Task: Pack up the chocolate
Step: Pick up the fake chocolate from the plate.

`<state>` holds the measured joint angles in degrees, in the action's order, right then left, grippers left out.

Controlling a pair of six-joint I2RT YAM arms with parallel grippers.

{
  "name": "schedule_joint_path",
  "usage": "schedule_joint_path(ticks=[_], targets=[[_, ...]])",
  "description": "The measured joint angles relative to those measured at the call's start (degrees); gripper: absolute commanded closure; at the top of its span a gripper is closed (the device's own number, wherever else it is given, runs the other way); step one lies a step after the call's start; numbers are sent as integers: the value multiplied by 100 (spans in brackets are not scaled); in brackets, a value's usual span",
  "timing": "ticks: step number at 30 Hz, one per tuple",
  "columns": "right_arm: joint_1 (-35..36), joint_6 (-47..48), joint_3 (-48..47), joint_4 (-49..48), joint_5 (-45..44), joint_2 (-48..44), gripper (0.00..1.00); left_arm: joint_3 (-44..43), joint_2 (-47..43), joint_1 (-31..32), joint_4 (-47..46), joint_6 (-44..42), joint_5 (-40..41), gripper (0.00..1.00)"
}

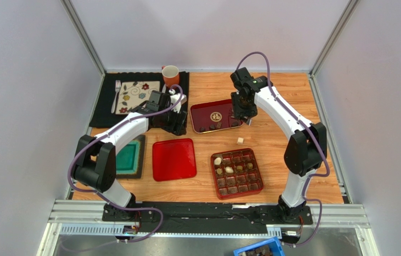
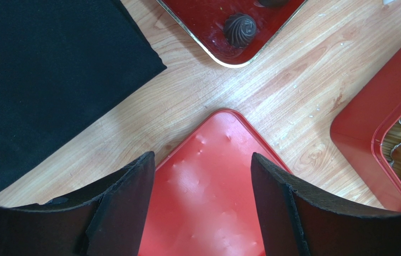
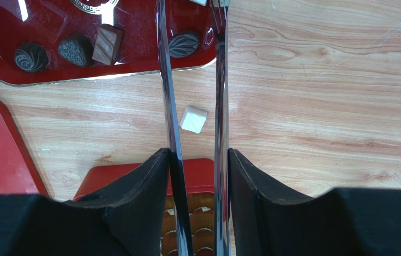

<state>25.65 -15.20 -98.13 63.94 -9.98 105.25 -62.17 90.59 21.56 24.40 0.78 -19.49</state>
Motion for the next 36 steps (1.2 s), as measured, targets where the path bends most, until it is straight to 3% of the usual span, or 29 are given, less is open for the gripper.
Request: schedule_joint_path(ticks=[19, 28, 36], targets=[[-35, 7, -28, -9, 114, 168, 67, 0, -26, -44, 2, -2, -37, 25], [-35, 4, -199, 9, 186, 157, 68, 0, -28, -70, 2, -35, -35, 25], [-20, 2, -210, 155, 310, -461, 68, 0, -28, -96, 4, -111, -33, 25]])
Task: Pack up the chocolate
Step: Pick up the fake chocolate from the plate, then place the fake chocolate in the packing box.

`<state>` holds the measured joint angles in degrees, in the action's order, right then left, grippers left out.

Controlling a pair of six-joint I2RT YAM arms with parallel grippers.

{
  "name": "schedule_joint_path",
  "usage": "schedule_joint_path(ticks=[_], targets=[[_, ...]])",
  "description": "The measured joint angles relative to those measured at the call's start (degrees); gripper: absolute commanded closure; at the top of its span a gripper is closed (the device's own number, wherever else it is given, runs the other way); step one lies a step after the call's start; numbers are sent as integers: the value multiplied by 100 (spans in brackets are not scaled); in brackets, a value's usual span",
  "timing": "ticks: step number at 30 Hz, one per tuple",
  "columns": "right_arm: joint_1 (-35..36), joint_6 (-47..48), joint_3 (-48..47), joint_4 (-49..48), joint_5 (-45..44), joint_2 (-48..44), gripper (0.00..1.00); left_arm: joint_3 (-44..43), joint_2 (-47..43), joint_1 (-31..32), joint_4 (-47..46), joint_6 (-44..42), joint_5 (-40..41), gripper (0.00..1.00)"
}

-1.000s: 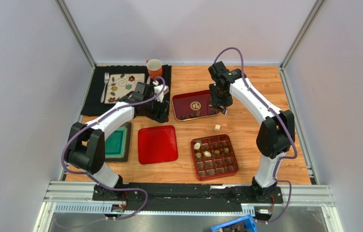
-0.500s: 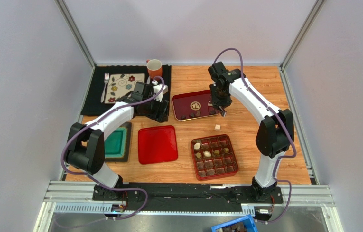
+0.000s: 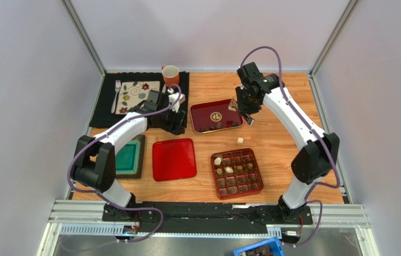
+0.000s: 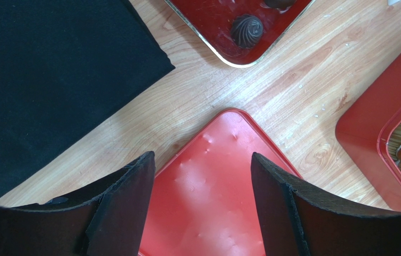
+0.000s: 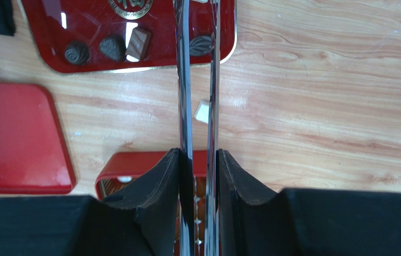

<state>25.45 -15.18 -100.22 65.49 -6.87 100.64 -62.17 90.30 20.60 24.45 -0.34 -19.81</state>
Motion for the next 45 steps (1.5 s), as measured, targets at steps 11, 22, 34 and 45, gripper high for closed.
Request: schedule_joint_path(ticks=[11, 22, 34, 45], targets=[[94, -136, 1329, 586, 254, -1954, 68, 0, 0, -33, 22, -22, 74, 25], [586, -610, 2186, 1180, 697, -3289, 69, 0, 0, -37, 48, -22, 131, 25], [894, -1021, 2726, 1187, 850, -3932, 68, 0, 0, -37, 87, -22, 216, 25], [920, -1139, 3279, 1198, 892, -4022, 60, 0, 0, -37, 116, -17, 157, 25]])
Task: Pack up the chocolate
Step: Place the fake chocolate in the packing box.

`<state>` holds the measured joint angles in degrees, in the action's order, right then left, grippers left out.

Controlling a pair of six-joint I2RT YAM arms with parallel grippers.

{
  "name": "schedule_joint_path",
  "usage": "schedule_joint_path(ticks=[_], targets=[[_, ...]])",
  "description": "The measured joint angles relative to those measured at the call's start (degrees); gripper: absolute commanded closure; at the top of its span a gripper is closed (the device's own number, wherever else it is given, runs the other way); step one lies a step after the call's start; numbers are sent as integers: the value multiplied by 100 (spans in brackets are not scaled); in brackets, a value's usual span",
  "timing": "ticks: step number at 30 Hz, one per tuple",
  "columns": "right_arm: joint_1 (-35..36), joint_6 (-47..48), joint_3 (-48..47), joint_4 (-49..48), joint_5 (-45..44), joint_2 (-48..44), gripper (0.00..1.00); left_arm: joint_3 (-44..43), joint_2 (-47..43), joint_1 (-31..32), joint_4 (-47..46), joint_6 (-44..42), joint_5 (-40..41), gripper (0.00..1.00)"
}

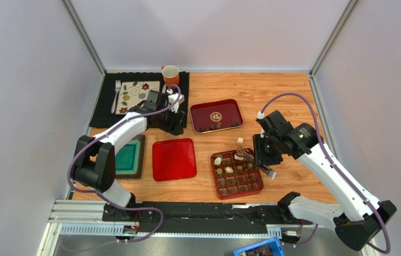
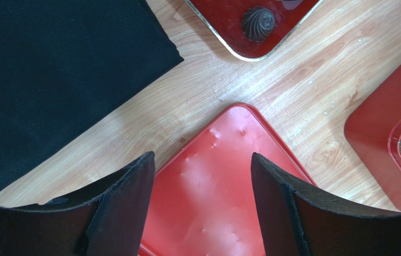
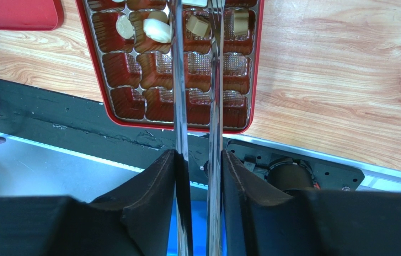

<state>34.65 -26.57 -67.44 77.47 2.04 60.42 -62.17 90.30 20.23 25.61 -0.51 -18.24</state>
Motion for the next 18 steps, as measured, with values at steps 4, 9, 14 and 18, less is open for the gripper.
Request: schedule_joint_path(ticks=[4, 9, 14, 18], targets=[[2, -13, -2, -2, -4, 26, 56, 0, 0, 0, 9, 0, -87, 25], [4, 2, -260, 2, -15, 280, 53, 0, 0, 0, 22, -2, -105, 25], [4, 44, -514, 44, -50, 474, 54, 0, -2, 0, 35, -2, -116, 25], [4, 111, -1161, 92, -52, 826, 55, 0, -33, 0, 35, -2, -122, 25]])
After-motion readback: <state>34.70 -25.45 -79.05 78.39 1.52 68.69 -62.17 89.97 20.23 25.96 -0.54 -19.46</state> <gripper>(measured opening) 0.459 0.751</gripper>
